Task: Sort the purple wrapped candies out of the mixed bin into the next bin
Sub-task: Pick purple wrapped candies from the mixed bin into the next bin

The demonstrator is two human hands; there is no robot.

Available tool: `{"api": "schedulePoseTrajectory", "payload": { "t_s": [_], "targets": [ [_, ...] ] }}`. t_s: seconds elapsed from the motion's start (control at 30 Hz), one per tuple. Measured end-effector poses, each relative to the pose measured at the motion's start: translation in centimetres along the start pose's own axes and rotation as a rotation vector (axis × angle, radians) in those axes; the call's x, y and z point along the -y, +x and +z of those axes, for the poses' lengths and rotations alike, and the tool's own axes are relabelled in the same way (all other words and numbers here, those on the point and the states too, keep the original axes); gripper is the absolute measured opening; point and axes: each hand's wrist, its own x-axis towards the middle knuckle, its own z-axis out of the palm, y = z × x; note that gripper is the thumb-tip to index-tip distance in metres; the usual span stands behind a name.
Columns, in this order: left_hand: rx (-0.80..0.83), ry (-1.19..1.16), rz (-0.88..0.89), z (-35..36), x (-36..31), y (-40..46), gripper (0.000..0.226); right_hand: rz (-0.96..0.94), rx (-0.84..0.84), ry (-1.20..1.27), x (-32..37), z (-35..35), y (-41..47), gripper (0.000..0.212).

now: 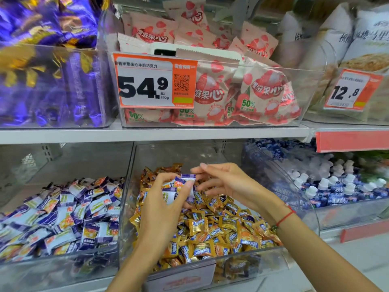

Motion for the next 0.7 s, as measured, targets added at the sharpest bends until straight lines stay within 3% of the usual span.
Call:
{"api": "schedulePoseTrajectory", "payload": {
  "t_s": [0.1,0.17,0.23,0.33,0.43,0.6,0.7],
  "targets": [
    [-0.096,-0.026,0.005,-0.1,-0.5,-0.1,0.02,0.005,-0.207,-0.545,-2.4,-1.4,3.3,0.027],
    [-0.164,-0.048,0.007,-0.1,-0.7,0.0,0.018,0.006,-0.105,-0.903,-4.2,-1.3,4.6,0.037],
    [-0.184,-0.044,0.0,-0.2,-0.8,0.0,0.021,-0.01,-0.058,-1.064,-5.6,-0.7,5.4,0.046],
    [-0.184,0.012,0.005,-0.3,-0.2,0.2,0.023,-0.069,-0.178,-1.174,-5.5,-0.3,5.1,0.035],
    [-0.173,0.055,0.031,-0.3,0.1,0.3,0.022,-0.074,-0.174,-1.068,-4.6,-1.0,4.0,0.027],
    [-0.127,0.095,0.067,-0.3,0.6,0.3,0.025,-0.224,-0.261,-0.301,-1.6,-1.0,-0.4,0.021],
    [-0.115,0.087,0.061,-0.4,0.7,0.3,0.022,-0.381,-0.266,-0.267,-1.0,1.2,-2.3,0.022]
  ]
}}
